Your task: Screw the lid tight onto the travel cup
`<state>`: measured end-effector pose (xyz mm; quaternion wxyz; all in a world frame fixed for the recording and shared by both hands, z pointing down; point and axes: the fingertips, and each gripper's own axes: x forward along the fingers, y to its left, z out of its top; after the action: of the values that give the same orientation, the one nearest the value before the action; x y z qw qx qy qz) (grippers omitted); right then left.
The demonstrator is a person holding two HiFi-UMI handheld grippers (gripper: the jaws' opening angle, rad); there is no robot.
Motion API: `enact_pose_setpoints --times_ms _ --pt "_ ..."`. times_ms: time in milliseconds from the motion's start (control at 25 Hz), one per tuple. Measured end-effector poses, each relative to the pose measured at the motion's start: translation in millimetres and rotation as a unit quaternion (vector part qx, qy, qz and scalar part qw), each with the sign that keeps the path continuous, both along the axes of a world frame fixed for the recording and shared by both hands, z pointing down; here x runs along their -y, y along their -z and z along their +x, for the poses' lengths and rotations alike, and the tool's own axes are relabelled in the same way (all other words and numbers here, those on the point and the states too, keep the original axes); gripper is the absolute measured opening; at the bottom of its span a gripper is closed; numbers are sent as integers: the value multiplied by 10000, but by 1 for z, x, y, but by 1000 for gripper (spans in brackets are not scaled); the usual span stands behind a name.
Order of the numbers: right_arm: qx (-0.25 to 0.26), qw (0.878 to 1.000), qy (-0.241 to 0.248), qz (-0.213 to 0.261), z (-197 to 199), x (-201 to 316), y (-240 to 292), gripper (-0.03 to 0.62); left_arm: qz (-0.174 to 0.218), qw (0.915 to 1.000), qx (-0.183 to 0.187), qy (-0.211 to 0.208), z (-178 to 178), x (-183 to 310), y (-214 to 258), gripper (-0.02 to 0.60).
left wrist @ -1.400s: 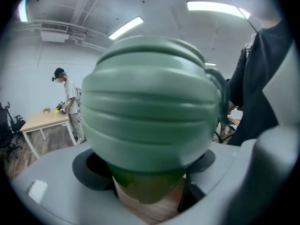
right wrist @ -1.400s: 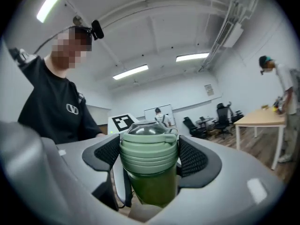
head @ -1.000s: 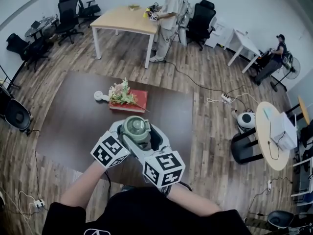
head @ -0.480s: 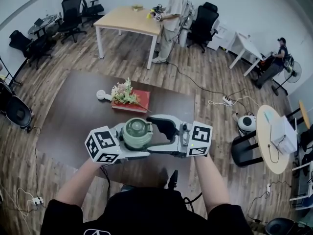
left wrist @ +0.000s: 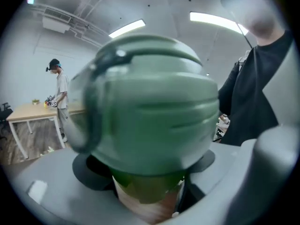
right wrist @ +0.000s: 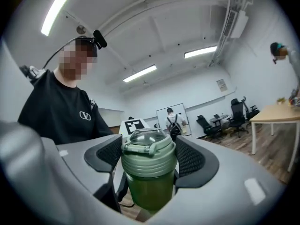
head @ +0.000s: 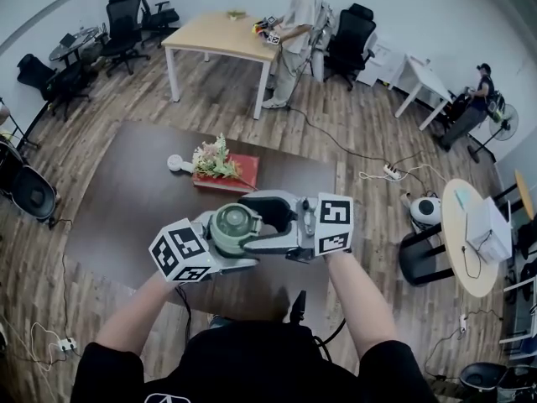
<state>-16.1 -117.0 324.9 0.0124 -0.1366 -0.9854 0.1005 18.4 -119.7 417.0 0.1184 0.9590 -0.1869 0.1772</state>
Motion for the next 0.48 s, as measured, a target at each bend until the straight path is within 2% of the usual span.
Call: enact_pose_setpoints --times_ms 80,160,280,400,480 --pt "-20 9976 -690 33 -5 2 -4 367 52 9995 124 291 -6 6 -6 410" --pt "-20 9908 -1350 -20 -11 5 -9 367 -17 9987 94 491 -13 10 -12 410" --pt "113 9839 -1785 -35 -11 7 -12 370 40 9979 -58 640 -15 15 -13 413" --pt "267 9767 -2113 -275 3 10 -11 368 648 9906 166 1190 -31 28 -11 416" --pt "142 9640 -2628 -366 22 19 -19 366 1148 9775 260 1752 -52 37 -9 417"
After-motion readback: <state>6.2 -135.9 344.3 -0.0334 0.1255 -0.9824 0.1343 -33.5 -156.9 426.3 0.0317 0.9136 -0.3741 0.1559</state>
